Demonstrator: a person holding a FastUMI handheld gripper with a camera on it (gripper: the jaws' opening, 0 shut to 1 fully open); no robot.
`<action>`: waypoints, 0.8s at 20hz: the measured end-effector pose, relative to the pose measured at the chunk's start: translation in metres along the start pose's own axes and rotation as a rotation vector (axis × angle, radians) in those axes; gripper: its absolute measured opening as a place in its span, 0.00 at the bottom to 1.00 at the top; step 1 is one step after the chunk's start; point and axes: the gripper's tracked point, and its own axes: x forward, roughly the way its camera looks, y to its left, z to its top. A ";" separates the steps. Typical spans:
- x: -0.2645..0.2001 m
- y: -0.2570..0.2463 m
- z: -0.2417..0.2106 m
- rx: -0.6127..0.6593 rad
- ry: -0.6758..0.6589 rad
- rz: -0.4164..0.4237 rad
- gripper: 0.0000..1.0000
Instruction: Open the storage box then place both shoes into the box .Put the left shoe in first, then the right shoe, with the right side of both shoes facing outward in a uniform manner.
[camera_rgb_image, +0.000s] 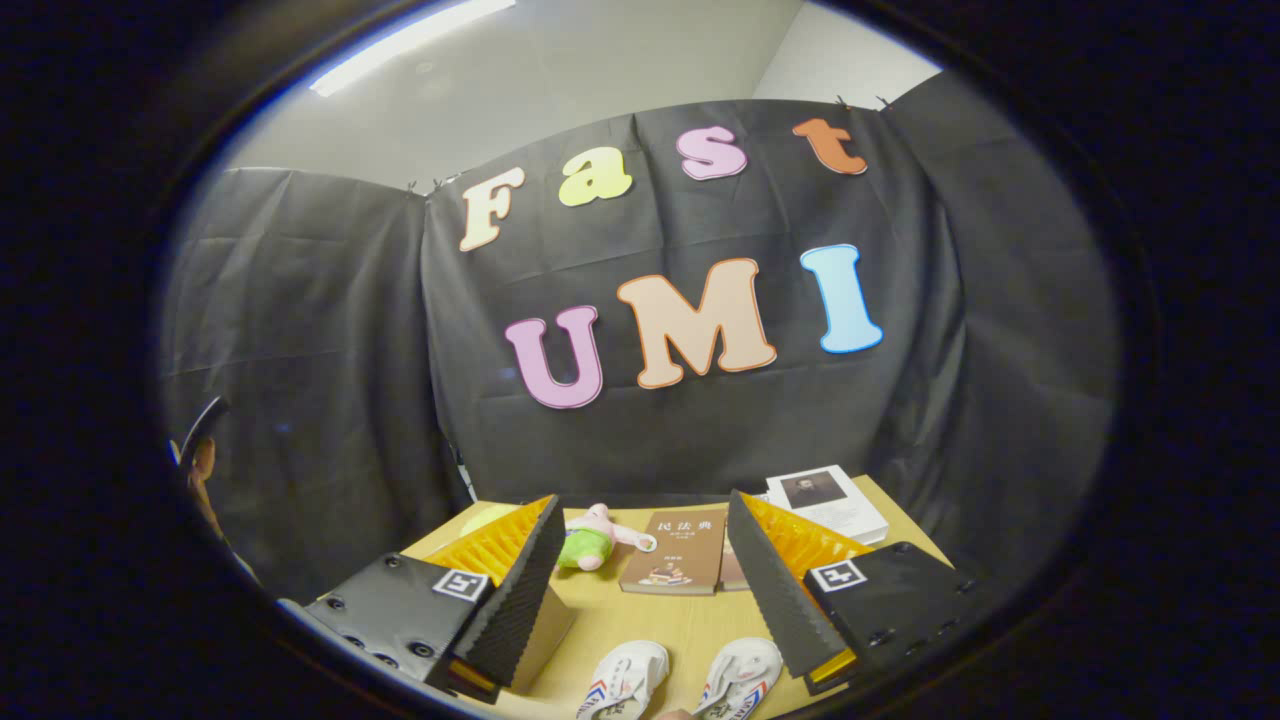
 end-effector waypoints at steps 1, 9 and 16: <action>0.001 -0.002 -0.001 -0.003 -0.001 -0.001 1.00; 0.006 -0.003 -0.002 0.001 -0.010 -0.008 1.00; 0.006 -0.007 0.000 0.014 -0.028 -0.025 1.00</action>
